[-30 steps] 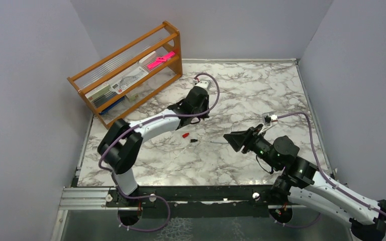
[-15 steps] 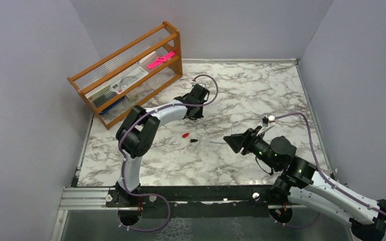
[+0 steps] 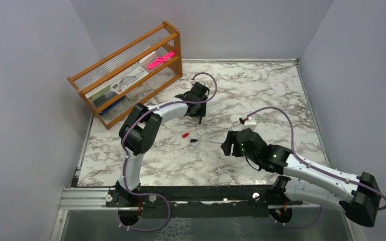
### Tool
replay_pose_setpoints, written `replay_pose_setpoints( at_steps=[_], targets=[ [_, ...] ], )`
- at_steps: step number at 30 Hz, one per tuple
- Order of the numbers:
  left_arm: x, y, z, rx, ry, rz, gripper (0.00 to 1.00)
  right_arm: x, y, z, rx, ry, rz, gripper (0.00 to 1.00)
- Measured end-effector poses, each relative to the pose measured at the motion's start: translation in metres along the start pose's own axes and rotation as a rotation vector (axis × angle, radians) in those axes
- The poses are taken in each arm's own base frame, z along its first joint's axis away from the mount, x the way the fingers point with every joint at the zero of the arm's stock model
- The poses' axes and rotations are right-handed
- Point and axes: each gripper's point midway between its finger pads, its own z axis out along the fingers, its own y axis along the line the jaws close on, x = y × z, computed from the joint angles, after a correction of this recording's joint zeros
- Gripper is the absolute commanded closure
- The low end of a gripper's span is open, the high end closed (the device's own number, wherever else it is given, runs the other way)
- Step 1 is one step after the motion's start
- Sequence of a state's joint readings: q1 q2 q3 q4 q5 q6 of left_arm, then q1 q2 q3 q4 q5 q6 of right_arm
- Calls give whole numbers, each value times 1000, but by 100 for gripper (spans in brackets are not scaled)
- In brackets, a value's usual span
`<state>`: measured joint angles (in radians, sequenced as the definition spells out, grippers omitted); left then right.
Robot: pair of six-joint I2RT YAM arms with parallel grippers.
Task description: Insert the pens into the pen caps
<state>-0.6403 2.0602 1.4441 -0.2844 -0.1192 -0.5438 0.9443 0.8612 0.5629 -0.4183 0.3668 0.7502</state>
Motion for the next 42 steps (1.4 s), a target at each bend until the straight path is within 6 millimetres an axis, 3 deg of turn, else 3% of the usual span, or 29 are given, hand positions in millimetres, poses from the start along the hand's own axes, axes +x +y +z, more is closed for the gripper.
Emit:
replay_pose_setpoints(
  at_steps=[5,9,14,18,23,30,35,42],
  targets=[
    [-2,-1,-20,30,-33,-13,55,19,-10,26,77,92,-176,43],
    [-15,-4,-65,90,-123,-39,55,17,0,52,70,121,-340,28],
    [-25,-2,-126,181,-273,-74,58,11,13,89,36,157,-443,26],
    [-8,10,-158,227,-338,-95,60,5,10,106,19,179,-481,26],
    [9,21,-175,240,-352,-91,60,0,3,123,-12,210,-476,28],
    [-7,18,-211,290,-451,-84,61,15,0,128,-53,276,-468,33],
    [-7,21,-208,277,-450,-73,61,23,-2,124,-62,308,-457,35],
    [-6,26,-202,260,-442,-68,62,37,-19,116,22,374,-416,37]
  ],
)
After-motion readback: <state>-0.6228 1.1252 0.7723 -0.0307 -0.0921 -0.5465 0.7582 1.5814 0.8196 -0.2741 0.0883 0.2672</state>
